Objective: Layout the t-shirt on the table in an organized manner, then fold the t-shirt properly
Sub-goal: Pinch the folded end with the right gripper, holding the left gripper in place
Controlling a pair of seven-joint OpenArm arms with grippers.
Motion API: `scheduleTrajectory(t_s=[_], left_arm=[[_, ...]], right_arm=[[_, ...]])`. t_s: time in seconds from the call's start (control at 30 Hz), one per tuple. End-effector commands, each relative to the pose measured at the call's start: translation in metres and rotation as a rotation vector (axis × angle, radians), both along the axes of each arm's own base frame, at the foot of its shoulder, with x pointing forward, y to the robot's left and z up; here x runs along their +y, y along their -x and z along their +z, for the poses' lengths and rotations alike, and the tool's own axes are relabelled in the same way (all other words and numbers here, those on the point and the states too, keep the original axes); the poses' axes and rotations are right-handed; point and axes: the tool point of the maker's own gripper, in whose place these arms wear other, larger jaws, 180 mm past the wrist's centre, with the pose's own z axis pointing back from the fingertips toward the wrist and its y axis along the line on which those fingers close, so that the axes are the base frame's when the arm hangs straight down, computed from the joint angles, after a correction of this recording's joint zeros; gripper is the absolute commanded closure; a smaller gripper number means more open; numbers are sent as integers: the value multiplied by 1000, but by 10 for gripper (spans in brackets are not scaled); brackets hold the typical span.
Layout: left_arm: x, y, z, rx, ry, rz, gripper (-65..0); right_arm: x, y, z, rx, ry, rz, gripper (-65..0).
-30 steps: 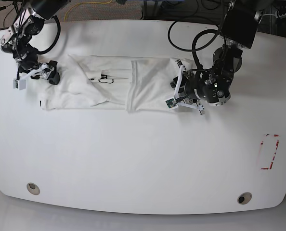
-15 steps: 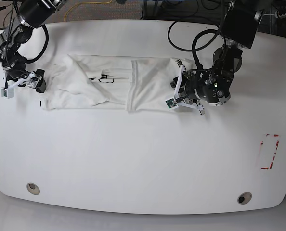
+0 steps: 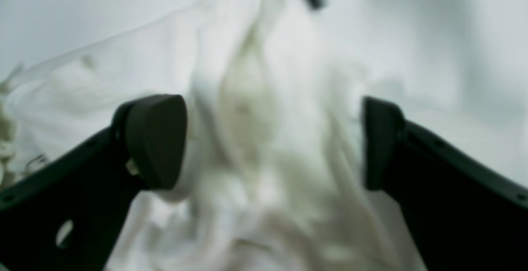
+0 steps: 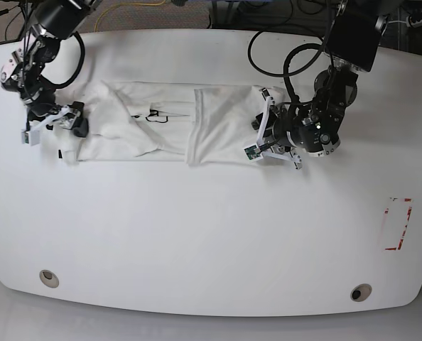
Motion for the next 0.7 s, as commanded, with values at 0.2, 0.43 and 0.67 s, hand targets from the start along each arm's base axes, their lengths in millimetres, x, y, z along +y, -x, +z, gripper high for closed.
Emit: scheduleTrajectory(t_s=[0.2,0.43,0.67], left_arm=[[29,6,-13,33,-143,9,-125],[29,6,-12,32,-144,9,-125],[29,7,-14,36,-147,10,-125]], right_arm=[[42,-4,0,-6,4,72,-582],[41,-8,-4,21,50,74,-480],[38,-12,-1,15,68,77,-25]])
